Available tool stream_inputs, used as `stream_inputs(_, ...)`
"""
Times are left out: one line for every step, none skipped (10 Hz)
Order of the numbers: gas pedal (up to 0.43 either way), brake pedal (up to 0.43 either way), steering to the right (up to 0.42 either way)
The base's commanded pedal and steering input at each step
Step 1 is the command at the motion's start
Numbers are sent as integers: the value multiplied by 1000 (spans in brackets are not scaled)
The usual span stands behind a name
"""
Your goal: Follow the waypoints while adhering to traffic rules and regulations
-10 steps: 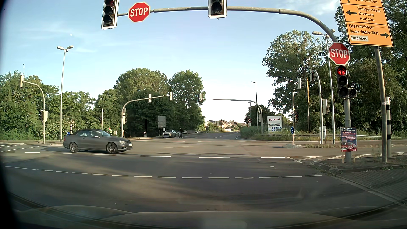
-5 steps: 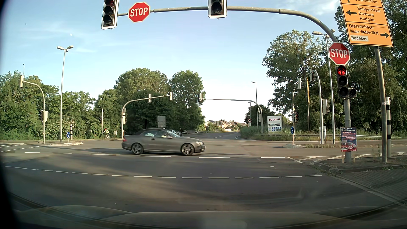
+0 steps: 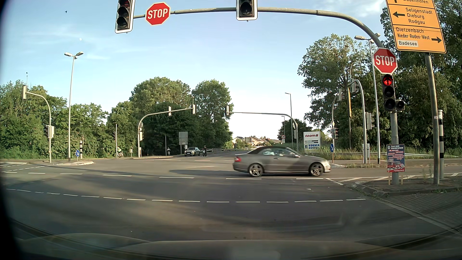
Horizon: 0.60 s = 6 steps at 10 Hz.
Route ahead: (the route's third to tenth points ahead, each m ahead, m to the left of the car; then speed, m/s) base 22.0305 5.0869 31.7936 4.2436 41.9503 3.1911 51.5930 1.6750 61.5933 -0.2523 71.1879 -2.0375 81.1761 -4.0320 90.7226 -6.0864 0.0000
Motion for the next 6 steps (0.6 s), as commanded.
stream_inputs(0, 305, 6)
stream_inputs(0, 305, 6)
stream_inputs(0, 305, 6)
stream_inputs(0, 305, 6)
stream_inputs(0, 305, 6)
stream_inputs(0, 305, 6)
